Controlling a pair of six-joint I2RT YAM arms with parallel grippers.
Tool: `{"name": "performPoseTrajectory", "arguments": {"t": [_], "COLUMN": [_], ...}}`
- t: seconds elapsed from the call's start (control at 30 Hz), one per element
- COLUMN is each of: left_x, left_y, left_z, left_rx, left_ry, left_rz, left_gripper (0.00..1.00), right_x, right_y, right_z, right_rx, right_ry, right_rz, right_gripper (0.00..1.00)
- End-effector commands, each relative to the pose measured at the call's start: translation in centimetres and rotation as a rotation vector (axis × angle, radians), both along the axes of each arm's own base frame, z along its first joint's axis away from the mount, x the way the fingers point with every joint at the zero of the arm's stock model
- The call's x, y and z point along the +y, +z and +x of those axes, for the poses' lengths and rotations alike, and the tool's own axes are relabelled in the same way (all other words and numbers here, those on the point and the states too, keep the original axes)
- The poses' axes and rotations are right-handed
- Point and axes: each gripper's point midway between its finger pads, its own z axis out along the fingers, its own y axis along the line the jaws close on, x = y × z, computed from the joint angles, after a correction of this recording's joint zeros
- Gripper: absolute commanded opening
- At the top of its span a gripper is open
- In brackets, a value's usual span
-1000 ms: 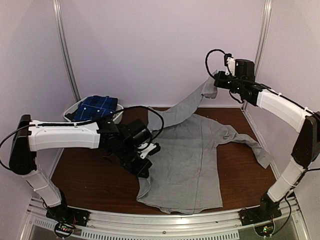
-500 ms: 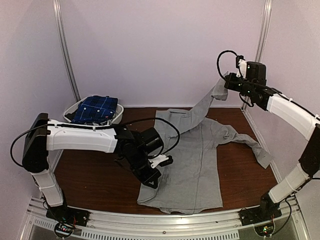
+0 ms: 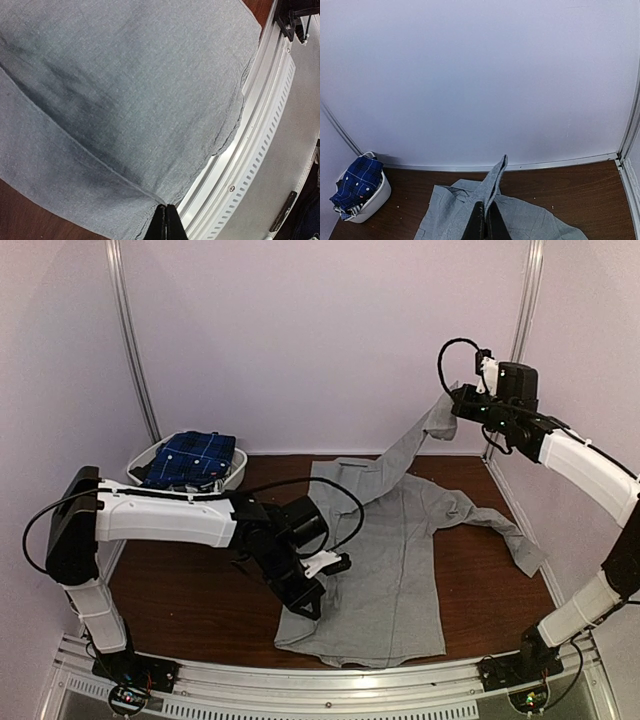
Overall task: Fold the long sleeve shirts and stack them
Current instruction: Fold the flattened shirt at the center of the board, then pick up the sleeve from the 1/3-folded shirt.
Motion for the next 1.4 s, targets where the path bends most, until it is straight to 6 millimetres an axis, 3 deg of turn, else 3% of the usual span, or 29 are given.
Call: {"name": "performPoseTrajectory", "arguments": {"t": [0.0,0.1,0.27,0.4,0.5,0.8,1.0,1.17,1.37], "left_x": [-0.6,-0.6,-0.9,-1.7,-1.8,0.4,1.9,2.8,3.0], "left_y": [-1.2,-1.5,-0.9,0.8,2.1,4.2,4.5,4.3,3.4], "left_z": [-0.7,-0.8,-0.2,1.1,2.8,10.7,14.5,16.4,17.0], "left_rx": [0.025,0.03,-0.002,-0.034,-0.043,-0.067,-0.081,-0.088,-0.088], "left_ry": [-0.036,-0.044,-0.041,-0.015,0.04,0.3,0.423,0.483,0.486], "left_rz": [-0.015,-0.014,-0.027,-0.07,-0.11,-0.206,-0.234,-0.247,-0.238], "left_gripper": [0.0,0.02,0.38,0.51,0.52,0.51,0.5,0.5,0.5], "right_x": [0.1,0.3,1.1,2.2,3.9,9.2,14.0,18.0,23.4], "right_y": [-0.4,-1.4,-3.5,-5.3,-7.0,-11.2,-14.1,-18.1,-22.3], "right_z": [-0.8,-1.1,-1.6,-2.1,-2.7,-4.5,-6.1,-8.0,-10.9], "right_rx": [0.017,0.039,0.09,0.134,0.177,0.265,0.337,0.432,0.53], "right_ry": [0.023,0.04,0.09,0.15,0.205,0.314,0.431,0.533,0.653], "right_rz": [0.018,0.017,0.009,-0.001,-0.026,-0.087,-0.116,-0.133,-0.132], "right_gripper": [0.0,0.0,0.0,0.0,0.0,0.0,0.0,0.0,0.0]}}
